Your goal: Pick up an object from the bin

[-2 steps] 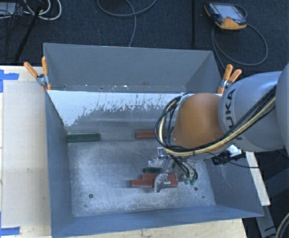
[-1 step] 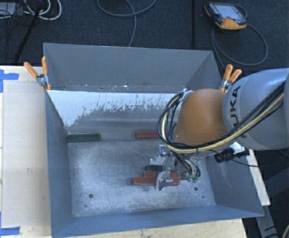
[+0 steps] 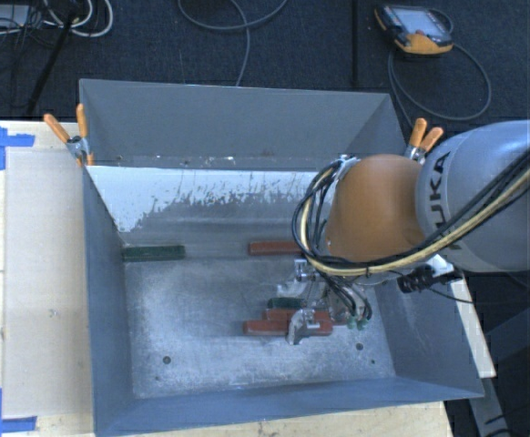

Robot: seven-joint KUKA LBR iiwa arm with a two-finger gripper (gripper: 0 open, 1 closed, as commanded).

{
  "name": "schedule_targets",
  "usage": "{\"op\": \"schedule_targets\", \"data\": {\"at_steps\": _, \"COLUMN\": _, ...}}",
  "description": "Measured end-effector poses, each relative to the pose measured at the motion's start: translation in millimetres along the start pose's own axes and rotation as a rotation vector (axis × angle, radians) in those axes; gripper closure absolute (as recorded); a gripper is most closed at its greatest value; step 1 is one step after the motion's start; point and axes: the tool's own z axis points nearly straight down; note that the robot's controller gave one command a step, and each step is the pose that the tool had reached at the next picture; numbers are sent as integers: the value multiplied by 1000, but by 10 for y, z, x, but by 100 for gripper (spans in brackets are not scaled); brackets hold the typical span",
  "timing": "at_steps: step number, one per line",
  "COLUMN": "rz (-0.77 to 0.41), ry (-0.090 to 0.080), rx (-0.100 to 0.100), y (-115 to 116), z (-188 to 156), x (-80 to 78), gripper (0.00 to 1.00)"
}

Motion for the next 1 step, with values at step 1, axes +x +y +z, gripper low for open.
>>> {"op": "schedule_targets", "data": {"at_steps": 1, "rz": 0, "ry": -3, "rx": 0, "y": 2, "z": -120, "x": -6, "gripper": 100}}
